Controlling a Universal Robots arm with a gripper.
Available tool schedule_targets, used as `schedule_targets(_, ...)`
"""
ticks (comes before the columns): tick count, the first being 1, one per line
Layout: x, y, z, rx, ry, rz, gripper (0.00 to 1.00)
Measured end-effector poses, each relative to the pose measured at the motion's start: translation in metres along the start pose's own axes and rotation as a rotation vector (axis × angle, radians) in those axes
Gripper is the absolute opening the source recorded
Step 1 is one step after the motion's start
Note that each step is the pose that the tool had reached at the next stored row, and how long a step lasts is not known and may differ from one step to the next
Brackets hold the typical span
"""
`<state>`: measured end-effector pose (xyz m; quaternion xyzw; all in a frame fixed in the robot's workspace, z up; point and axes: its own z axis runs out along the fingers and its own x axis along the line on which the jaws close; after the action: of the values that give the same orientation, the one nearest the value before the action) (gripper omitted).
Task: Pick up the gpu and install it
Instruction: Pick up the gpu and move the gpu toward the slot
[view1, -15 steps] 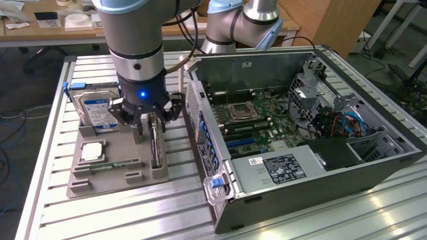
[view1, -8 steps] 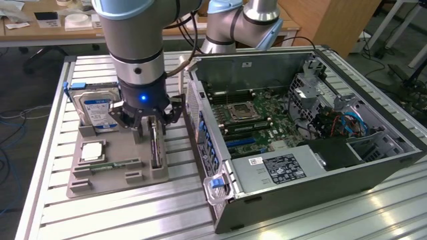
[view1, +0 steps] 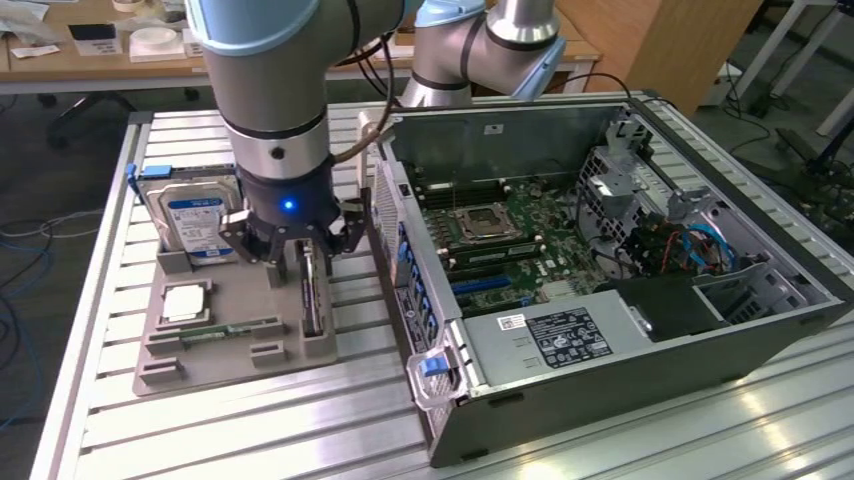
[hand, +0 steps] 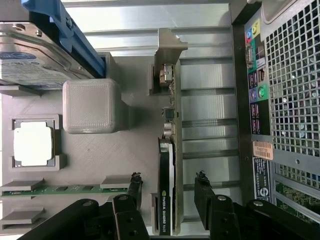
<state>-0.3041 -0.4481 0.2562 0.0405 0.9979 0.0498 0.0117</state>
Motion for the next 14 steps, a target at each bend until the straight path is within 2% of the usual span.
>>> schedule_targets(6, -0.001, -0.0009, 0.0098, 0.0000, 0.0006, 0.000, 0.55)
schedule_targets(14, -0.001, -0.0011, 0.0174, -0.0001, 0.0010, 0.000, 0.55)
